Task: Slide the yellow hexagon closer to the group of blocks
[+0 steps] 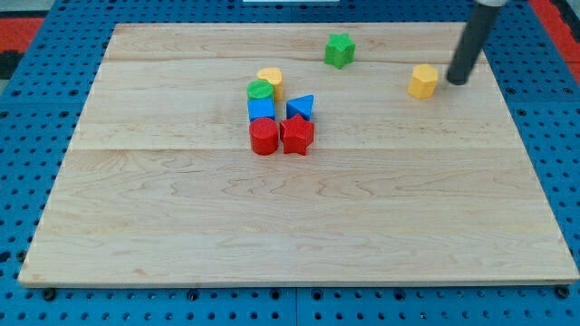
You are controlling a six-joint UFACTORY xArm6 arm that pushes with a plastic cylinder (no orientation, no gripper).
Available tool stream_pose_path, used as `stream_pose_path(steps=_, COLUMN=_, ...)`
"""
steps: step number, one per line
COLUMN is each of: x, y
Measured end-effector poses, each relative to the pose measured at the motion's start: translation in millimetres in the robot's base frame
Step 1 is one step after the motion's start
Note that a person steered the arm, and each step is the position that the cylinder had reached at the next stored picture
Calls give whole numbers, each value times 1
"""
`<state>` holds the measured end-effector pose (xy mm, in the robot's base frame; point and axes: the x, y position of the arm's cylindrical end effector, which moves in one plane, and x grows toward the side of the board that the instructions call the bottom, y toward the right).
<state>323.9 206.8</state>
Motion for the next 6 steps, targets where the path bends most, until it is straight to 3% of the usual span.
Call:
stream_pose_path(steps=1, x=1, y=-80)
stream_pose_path(steps=3, x=-5, y=-151)
stream_pose_path(steps=5, x=13, y=-178)
stream_pose_path(steps=6, x=-9, y=-131)
